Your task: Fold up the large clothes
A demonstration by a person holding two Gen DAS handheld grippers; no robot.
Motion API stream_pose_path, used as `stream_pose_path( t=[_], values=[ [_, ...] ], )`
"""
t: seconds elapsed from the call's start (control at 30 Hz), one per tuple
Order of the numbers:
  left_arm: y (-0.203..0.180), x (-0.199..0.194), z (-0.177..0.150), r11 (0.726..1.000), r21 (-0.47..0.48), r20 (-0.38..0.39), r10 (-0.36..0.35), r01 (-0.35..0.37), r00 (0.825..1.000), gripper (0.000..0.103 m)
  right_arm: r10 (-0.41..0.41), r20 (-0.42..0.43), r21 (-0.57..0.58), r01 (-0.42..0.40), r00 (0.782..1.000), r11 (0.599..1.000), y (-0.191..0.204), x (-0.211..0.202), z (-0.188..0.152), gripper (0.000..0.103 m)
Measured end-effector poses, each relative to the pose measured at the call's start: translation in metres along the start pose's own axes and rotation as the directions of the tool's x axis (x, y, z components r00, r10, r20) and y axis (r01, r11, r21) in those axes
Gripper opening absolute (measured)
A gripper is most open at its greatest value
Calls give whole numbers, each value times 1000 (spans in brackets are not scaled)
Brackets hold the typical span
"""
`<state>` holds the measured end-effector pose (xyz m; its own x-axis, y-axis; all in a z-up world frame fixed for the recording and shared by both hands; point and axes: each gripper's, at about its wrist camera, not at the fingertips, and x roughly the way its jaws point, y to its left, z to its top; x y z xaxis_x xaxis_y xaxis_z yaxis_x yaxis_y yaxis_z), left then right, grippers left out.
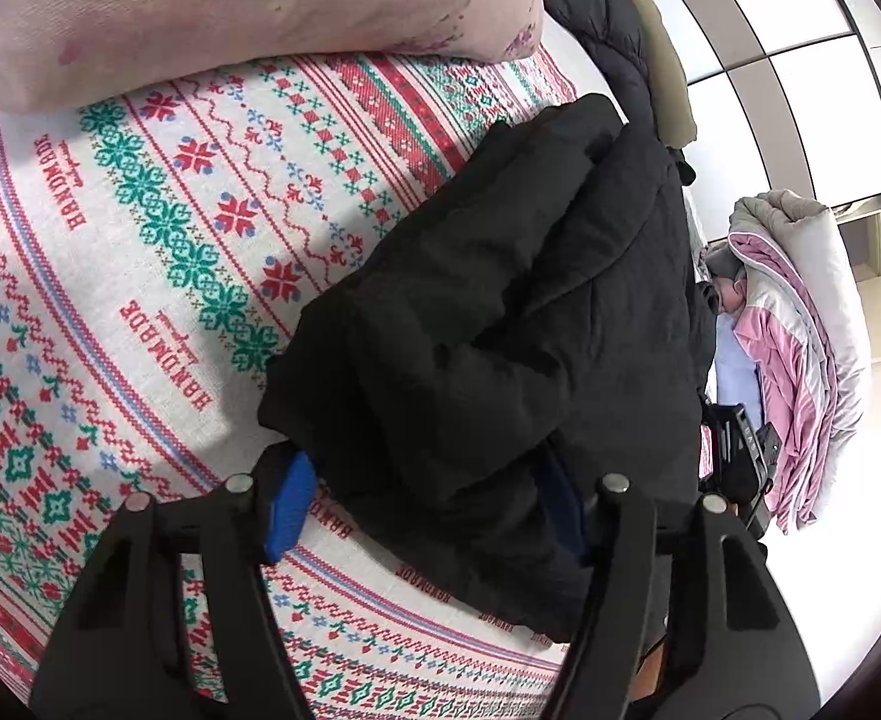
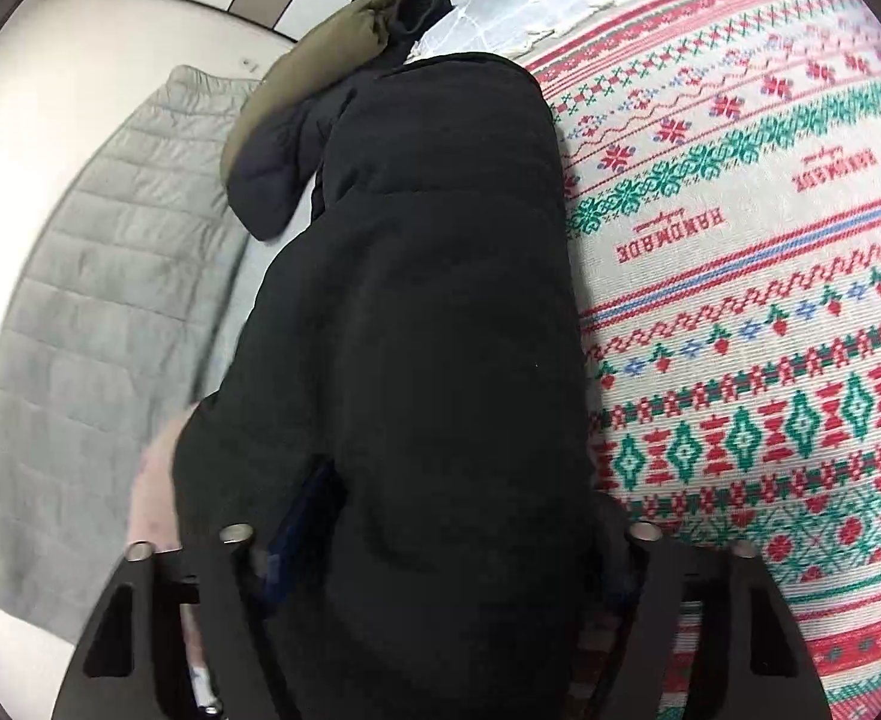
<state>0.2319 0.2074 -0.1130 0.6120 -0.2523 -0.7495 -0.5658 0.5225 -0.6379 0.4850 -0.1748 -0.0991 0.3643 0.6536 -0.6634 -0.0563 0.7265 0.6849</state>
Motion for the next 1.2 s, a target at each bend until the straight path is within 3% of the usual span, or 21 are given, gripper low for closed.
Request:
stream_pose_path(
  t=[0.07,0.23,0.47,0.57,0.73,0.9,1.2],
  values=[
    [0,2,2,1000,-5,-7,-4,4,1000,69,-13,16,-24,13,1000,1000,5,-2,-4,57],
    [9,7,6,996,-64,-28,-57,55,998,74,-19,31,-18,19,999,1000,6,-1,-9,56],
    [-7,-8,-5,999,-10,65,-29,30,997,47,-100,80,-122,109,992,986,34,-4,-22,45],
    [-13,-12,-6,1000,17,90,-15,14,996,43,-148,139,-209,175,979,962,56,-10,-30,40],
    [-20,-20,-6,999,46,122,-10,5,992,40,-169,219,-278,227,961,933,81,-25,-44,36],
    [-37,-34,-14,988,143,202,31,-61,979,38,-177,271,-344,267,946,900,105,-39,-56,35],
    [-48,-41,-24,976,211,221,7,-55,975,36,-199,353,-388,336,914,858,126,-80,-74,34]
  ],
)
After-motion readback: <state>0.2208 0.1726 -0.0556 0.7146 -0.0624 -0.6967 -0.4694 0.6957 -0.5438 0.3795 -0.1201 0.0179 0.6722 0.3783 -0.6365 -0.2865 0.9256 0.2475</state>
